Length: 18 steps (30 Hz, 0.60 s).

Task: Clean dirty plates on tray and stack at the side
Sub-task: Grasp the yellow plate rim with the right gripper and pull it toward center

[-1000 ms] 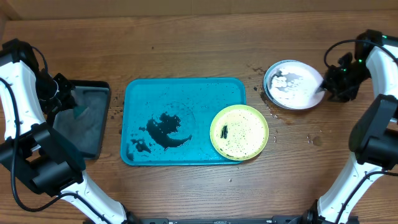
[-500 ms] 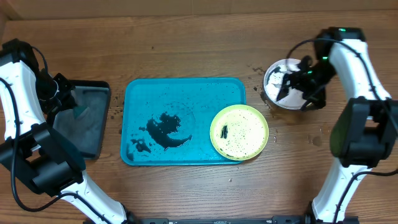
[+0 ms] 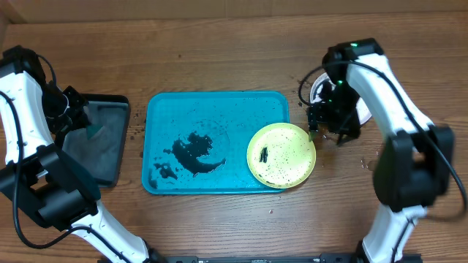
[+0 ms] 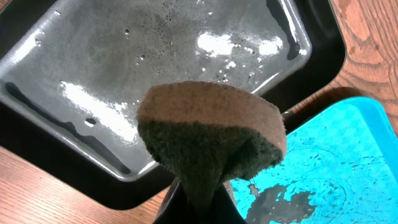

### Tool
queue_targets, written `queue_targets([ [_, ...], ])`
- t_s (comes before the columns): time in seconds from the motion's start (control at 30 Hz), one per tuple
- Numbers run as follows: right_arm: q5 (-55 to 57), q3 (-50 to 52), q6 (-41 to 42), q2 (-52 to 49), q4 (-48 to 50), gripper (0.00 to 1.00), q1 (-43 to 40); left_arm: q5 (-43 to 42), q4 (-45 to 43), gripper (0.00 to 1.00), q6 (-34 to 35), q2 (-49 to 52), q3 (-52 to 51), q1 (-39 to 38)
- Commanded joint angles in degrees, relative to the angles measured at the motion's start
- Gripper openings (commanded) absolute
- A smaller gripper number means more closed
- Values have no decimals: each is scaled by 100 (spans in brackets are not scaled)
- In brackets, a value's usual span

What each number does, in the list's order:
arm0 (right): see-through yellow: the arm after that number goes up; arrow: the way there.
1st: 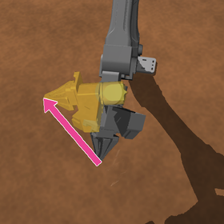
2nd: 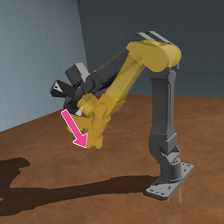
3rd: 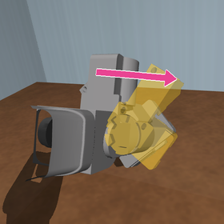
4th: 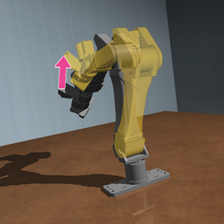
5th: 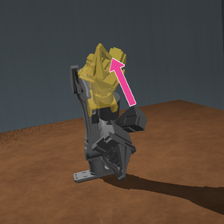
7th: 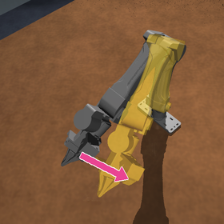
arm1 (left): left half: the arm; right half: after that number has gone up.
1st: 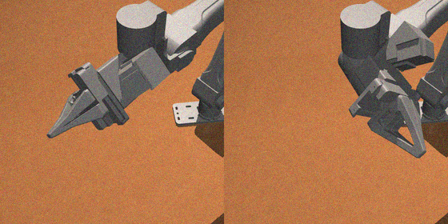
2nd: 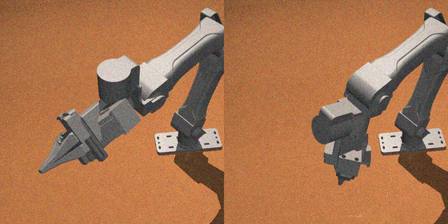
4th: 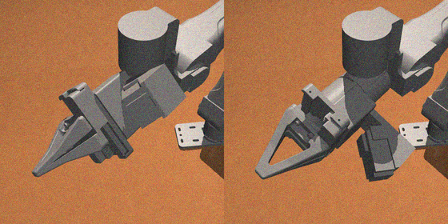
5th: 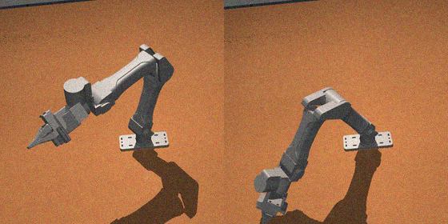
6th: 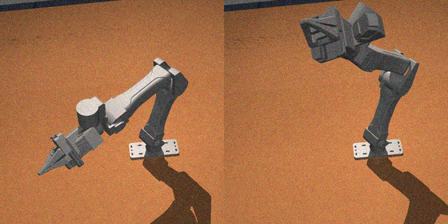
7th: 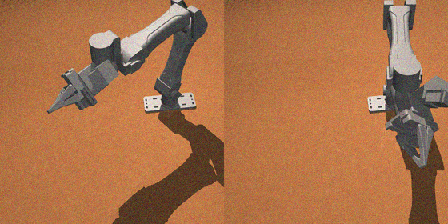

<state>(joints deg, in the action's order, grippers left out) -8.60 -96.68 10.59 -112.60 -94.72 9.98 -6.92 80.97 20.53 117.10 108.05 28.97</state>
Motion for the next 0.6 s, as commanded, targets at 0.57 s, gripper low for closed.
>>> queue_targets([
  [0.57,-197,3936,1051,2131,3908,69,197,-173,-22,4,-131,-162,-4,-61],
])
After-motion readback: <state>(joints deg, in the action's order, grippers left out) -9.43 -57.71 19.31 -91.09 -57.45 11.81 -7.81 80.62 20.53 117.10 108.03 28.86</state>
